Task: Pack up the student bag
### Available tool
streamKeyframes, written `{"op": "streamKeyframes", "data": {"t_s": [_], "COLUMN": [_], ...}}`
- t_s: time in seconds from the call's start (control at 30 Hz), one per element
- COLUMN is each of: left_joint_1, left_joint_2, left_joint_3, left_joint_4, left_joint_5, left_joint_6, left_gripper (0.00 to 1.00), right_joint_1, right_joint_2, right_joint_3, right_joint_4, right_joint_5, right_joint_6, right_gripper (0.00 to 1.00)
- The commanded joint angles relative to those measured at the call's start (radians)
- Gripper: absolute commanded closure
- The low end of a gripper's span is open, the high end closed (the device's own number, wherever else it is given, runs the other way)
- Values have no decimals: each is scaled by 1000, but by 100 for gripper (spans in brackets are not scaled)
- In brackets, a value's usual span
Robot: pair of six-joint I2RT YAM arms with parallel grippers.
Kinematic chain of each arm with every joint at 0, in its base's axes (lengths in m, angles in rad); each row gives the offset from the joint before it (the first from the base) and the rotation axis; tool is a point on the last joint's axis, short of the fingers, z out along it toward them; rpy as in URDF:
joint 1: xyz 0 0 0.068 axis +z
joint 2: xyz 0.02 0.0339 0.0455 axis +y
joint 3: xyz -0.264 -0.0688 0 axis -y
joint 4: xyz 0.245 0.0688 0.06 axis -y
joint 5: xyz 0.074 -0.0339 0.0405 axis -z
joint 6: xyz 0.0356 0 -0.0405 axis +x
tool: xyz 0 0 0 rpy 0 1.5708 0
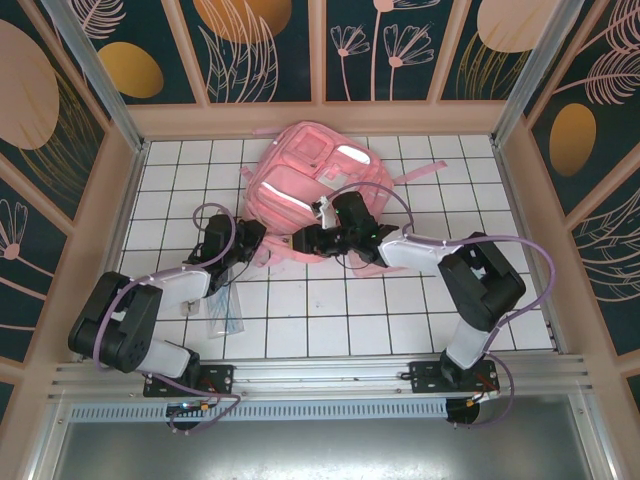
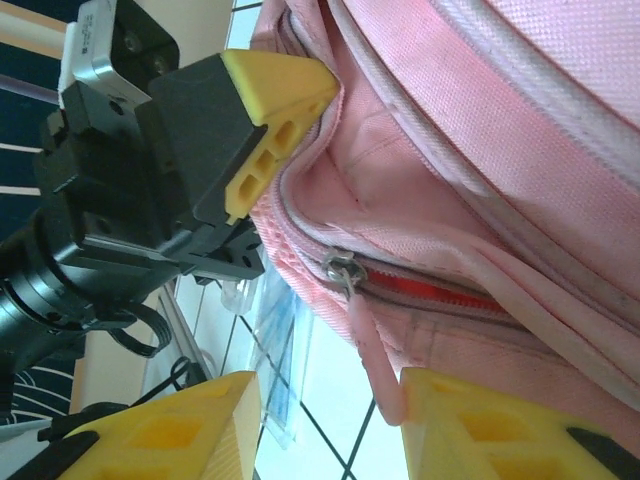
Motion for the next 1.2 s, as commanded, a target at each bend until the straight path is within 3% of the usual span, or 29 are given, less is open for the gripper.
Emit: {"op": "streamKeyframes", "data": {"t_s": [0.0,0.33,0.53,0.7,0.8,1.07,1.17], "left_joint_1": [-14,-14,-14,-14,-14,-12,-3], "left_joint_2": [3,-25,-36,-27,-21,-10,23], "left_joint_3": [21,28,30,40,49,91,109], "left_joint_4": [67,54,57,58,65,27,20], "left_joint_5": [46,48,44,34,31,-2,-26], "left_joint_6": [-1,-6,-9,-12,-15,18,42], "left_gripper": [100,100,100,100,100,100,100], "right_joint_1": [-8,18,44,62,78,79,70], "right_joint_2": [5,103,114,115,121,109,96], "right_joint_3": [-4,118,151,177,197,214,239], "right_joint_4": [70,-68,-153,-230,-275,-353,-409], "right_joint_5": [-23,93,163,207,258,304,290], "right_joint_6": [12,-78,-128,-191,-225,-283,-314], "right_gripper": [59,64,84,74,75,100,100]}}
